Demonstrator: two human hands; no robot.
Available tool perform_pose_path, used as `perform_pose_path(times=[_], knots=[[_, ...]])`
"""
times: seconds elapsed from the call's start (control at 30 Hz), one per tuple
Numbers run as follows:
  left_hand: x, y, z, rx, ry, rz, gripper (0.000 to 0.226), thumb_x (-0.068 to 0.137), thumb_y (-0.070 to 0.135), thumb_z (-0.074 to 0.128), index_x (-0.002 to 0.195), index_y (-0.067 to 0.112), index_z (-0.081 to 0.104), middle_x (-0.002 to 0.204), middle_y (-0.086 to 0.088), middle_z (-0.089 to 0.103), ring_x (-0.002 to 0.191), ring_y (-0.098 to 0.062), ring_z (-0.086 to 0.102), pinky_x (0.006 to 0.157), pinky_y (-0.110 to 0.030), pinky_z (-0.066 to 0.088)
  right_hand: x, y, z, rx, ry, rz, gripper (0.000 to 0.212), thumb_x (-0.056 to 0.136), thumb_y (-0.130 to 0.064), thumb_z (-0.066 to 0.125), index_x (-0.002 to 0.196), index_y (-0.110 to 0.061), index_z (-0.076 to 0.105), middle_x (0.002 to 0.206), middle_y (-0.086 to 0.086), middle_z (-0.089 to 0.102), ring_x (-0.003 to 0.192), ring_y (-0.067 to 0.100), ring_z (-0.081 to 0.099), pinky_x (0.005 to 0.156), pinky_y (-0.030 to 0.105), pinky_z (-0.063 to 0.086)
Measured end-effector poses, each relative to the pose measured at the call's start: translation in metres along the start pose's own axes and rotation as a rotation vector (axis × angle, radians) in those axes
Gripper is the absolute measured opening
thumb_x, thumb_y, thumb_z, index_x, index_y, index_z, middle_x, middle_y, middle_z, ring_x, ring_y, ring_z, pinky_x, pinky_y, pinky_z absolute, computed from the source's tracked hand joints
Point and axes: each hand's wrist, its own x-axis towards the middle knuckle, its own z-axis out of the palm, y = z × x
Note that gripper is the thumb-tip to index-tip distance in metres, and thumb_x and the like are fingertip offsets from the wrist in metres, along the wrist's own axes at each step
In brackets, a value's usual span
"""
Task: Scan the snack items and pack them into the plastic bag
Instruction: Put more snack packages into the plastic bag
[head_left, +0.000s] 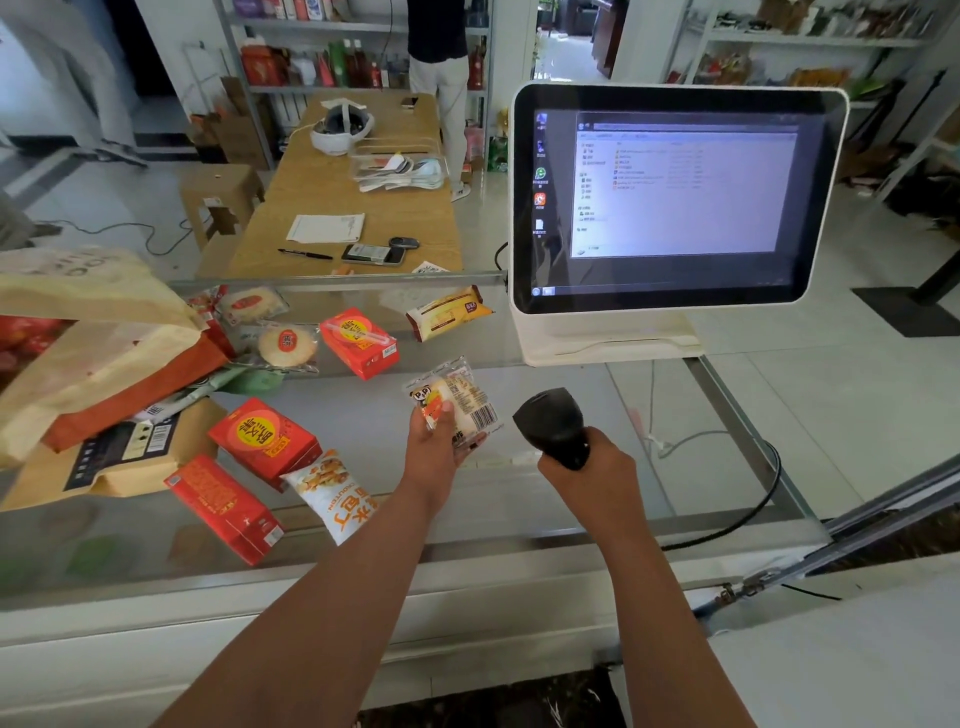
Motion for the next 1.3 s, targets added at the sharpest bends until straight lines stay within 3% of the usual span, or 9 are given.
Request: perform_pose_path(times=[0.17,0.47,0.6,0.7,0.77,0.93,1.07,1.17,1.3], knots=[[-0.002,0.002,0.002,0.025,0.027,-0.005,0.035,0.101,0.025,0.044,0.135,0.018,0.040,0.128,-0.007,0.058,0.109,-0.026,0.064,0.076,-0.030,0.059,0.005,0.011,0.009,0.015,-0.035,-0.052,0.025,0.080,-0.014,0.069,0.100,-0.017,0.054,0.083,-0.005,0.057,0.072,0.002,0.052,0.063,0.009,0.036],[-0.007,0.002,0.004,0.109,0.064,-0.005,0.033,0.101,0.026,0.048,0.130,0.011,0.046,0.122,-0.012,0.064,0.101,-0.025,0.068,0.071,-0.028,0.058,0.017,0.036,0.029,-0.107,0.048,-0.084,0.044,0.084,-0.012,0.067,0.126,-0.013,0.053,0.106,0.009,0.064,0.100,0.024,0.059,0.084,0.032,0.046],[-0.008,0.004,0.006,0.146,0.050,-0.036,0.021,0.100,0.024,0.049,0.120,0.015,0.049,0.117,-0.010,0.065,0.096,-0.023,0.069,0.070,-0.027,0.058,0.015,0.034,0.037,-0.149,0.054,-0.080,0.045,0.080,-0.010,0.071,0.122,-0.015,0.056,0.104,0.010,0.065,0.098,0.027,0.060,0.084,0.040,0.051],[-0.013,0.008,0.006,0.186,0.058,-0.072,0.024,0.100,0.024,0.050,0.122,0.016,0.049,0.120,-0.012,0.065,0.103,-0.027,0.067,0.084,-0.037,0.057,0.009,0.021,0.042,-0.214,0.112,-0.067,0.042,0.078,-0.012,0.071,0.118,-0.012,0.060,0.110,0.013,0.062,0.103,0.031,0.056,0.087,0.042,0.049],[-0.021,0.013,0.007,0.207,0.070,-0.052,0.014,0.101,0.024,0.048,0.114,0.021,0.052,0.111,-0.009,0.067,0.097,-0.025,0.068,0.074,-0.031,0.058,0.004,0.003,0.045,-0.239,0.213,-0.084,0.040,0.079,-0.014,0.070,0.118,-0.009,0.061,0.118,0.015,0.058,0.108,0.033,0.052,0.091,0.044,0.045],[-0.043,0.050,-0.006,0.387,-0.113,0.148,0.019,0.101,0.020,0.049,0.114,0.010,0.059,0.102,-0.010,0.067,0.091,-0.015,0.068,0.073,-0.024,0.055,-0.017,-0.084,0.077,0.108,0.090,-0.122,0.041,0.091,-0.030,0.060,0.130,-0.017,0.053,0.123,-0.005,0.053,0.116,0.008,0.047,0.097,0.013,0.033],[-0.054,0.112,-0.049,0.492,-0.213,0.254,0.021,0.099,0.002,0.047,0.115,0.002,0.059,0.093,0.000,0.062,0.076,0.009,0.059,0.072,-0.011,0.045,-0.038,-0.152,0.125,0.374,0.001,-0.007,0.045,0.093,-0.038,0.056,0.135,-0.025,0.047,0.122,-0.008,0.053,0.112,0.005,0.049,0.093,0.020,0.038],[-0.068,0.160,-0.097,0.506,-0.278,0.265,0.040,0.092,-0.003,0.053,0.122,0.024,0.059,0.102,0.010,0.066,0.093,0.004,0.062,0.081,-0.017,0.049,-0.052,-0.195,0.163,0.522,0.003,0.027,0.037,0.092,-0.030,0.058,0.128,-0.025,0.052,0.119,-0.007,0.058,0.112,0.009,0.055,0.081,0.017,0.044],[-0.085,0.203,-0.169,0.392,-0.225,0.192,0.048,0.079,0.007,0.058,0.125,0.021,0.061,0.112,0.003,0.069,0.098,-0.004,0.065,0.076,-0.015,0.049,-0.074,-0.240,0.218,0.571,0.036,0.041,0.020,0.090,-0.024,0.059,0.108,-0.033,0.058,0.109,-0.006,0.063,0.097,0.009,0.063,0.081,0.029,0.051]])
